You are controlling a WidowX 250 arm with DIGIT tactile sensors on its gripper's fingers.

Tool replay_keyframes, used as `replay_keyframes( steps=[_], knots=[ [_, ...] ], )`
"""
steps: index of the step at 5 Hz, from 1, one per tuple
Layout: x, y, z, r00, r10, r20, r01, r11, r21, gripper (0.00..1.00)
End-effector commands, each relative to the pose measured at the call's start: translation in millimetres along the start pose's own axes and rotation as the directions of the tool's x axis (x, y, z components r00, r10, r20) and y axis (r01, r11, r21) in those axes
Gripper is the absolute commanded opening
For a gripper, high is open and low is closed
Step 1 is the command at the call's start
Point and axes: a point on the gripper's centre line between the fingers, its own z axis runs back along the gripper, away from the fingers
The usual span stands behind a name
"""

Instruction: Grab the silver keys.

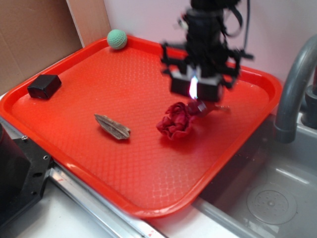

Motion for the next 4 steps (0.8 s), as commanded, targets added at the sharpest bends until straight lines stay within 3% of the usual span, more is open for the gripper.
replay_keyframes(
  steps=[1, 2, 3, 4],
  knots=[
    [-16.5, 105.8, 116.5, 0.981, -0.155, 0.120, 0.148, 0.987, 0.063, 0.00],
    [-31.1, 146.1, 126.5, 0.974, -0.221, 0.056, 0.218, 0.974, 0.055, 0.00],
    [-40.3, 159.6, 124.6, 0.979, -0.195, 0.067, 0.192, 0.980, 0.043, 0.00],
    [-31.4, 154.5, 122.1, 0.982, -0.187, 0.036, 0.183, 0.979, 0.091, 0.00]
  ],
)
